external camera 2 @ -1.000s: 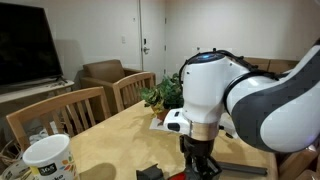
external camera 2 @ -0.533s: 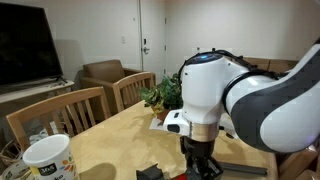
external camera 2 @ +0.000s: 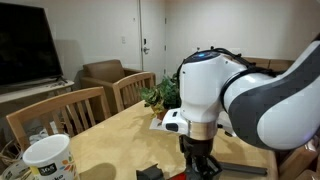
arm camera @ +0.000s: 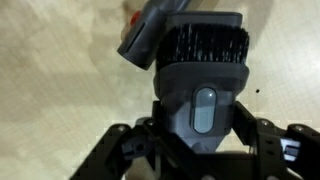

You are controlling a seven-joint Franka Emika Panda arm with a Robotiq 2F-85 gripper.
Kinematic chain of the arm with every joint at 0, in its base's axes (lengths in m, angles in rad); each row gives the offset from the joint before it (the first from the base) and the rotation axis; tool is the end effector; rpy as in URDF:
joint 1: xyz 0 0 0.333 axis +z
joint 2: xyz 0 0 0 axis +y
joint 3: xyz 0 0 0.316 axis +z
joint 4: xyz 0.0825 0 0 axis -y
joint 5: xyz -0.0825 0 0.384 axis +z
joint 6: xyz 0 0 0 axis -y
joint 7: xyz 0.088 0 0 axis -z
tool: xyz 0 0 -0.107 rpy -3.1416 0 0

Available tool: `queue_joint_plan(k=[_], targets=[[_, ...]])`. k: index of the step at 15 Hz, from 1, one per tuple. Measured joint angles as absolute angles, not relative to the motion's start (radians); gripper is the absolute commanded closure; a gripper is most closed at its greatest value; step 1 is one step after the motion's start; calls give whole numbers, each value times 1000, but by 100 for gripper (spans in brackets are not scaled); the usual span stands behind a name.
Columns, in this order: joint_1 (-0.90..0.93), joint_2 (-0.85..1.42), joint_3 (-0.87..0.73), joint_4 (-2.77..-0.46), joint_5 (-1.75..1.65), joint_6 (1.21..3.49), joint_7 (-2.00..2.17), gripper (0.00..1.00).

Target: Move the grey gadget to the right

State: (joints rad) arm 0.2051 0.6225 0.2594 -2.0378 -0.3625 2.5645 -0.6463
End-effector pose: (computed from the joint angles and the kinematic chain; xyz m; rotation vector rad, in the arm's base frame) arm 0.5177 0.2681 0.1364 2.3987 1.9797 -0.0915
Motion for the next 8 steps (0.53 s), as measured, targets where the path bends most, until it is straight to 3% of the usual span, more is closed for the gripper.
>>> queue_joint_plan(k=[8], targets=[[205,626,258,-2020,-376,2552,-700,57]])
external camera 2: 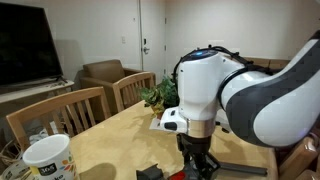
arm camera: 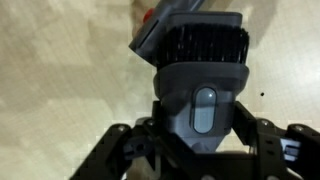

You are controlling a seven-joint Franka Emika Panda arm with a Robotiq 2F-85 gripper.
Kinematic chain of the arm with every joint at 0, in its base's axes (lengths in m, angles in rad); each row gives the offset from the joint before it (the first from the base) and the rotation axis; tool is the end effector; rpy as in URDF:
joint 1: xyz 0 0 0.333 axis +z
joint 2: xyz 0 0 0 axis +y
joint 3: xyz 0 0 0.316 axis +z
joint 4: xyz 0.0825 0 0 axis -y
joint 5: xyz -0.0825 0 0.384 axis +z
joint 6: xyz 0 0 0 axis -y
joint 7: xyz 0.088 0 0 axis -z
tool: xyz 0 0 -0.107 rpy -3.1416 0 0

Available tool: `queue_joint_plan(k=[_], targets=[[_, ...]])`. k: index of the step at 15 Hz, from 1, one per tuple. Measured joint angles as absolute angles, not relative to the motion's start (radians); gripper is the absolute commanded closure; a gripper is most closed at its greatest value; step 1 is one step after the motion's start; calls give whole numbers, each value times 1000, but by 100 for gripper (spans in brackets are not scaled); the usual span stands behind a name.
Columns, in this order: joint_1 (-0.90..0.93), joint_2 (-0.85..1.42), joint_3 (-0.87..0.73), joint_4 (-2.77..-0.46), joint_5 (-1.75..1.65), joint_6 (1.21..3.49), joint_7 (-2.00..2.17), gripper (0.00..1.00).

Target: Move the grey gadget to the right

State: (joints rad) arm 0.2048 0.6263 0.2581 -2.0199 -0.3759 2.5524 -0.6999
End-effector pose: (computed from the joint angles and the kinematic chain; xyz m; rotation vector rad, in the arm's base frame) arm 0.5233 0.2685 0.1391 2.3306 2.0450 -0.0909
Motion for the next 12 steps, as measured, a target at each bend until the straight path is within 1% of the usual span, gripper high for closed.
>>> queue_joint_plan(k=[12], targets=[[205,649,257,-2009,-376,2552,-725,57]])
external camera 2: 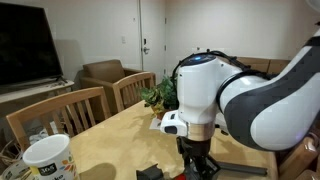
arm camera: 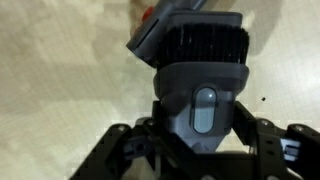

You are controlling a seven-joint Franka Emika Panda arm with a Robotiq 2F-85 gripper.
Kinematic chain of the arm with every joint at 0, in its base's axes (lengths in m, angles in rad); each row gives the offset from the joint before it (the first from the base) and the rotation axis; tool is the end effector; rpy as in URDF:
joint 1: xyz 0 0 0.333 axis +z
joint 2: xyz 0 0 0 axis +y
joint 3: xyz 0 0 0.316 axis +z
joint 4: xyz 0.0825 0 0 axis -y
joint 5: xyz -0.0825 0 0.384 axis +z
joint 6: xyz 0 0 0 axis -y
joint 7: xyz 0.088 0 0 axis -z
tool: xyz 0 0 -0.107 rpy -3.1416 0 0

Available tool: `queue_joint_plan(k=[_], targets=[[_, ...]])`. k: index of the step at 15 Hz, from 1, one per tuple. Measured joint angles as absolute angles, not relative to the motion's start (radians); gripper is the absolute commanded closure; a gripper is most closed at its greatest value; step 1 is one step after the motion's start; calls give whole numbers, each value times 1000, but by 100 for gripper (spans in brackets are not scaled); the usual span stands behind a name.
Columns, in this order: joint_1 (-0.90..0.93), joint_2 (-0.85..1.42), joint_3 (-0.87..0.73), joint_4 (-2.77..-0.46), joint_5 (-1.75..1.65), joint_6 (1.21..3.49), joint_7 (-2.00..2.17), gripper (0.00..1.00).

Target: Move the grey gadget to the right

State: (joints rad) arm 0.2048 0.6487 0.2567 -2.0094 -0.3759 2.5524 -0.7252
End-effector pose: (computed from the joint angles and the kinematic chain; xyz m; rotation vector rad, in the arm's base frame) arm 0.5234 0.2681 0.1298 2.3126 2.0767 -0.1074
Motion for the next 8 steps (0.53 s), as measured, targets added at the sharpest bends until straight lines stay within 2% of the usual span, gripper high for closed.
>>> queue_joint_plan(k=[8], targets=[[205,649,257,-1999,-376,2552,-725,57]])
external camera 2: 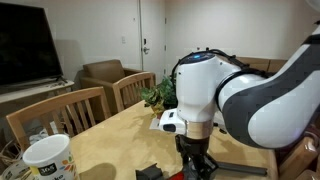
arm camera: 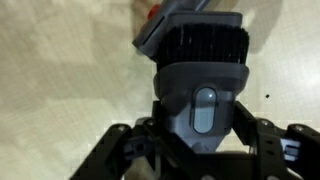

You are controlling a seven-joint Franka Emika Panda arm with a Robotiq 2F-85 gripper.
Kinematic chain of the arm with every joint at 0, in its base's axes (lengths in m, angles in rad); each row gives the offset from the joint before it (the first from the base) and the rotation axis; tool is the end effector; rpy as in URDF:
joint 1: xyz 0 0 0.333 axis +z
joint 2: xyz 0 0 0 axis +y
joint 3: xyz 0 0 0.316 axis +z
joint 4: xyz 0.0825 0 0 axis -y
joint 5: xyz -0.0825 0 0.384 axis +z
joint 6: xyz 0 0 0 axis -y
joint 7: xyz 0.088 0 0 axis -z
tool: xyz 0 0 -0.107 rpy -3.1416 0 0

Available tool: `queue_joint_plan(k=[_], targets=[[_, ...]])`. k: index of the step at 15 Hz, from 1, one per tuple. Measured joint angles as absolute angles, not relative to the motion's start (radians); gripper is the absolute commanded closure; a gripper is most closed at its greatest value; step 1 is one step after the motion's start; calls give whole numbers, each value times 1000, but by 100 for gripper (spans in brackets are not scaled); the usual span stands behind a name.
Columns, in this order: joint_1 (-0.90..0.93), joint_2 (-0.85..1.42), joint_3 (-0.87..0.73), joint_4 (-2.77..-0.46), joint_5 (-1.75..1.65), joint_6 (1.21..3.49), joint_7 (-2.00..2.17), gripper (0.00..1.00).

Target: Move the grey gadget to the right

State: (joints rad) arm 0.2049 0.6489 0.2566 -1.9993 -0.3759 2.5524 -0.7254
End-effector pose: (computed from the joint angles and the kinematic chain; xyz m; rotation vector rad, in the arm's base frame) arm 0.5274 0.2693 0.1330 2.3123 2.0732 -0.0929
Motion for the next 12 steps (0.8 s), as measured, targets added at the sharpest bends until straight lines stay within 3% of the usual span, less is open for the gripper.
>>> queue_joint_plan(k=[12], targets=[[206,665,257,-1972,-376,2552,-756,57]])
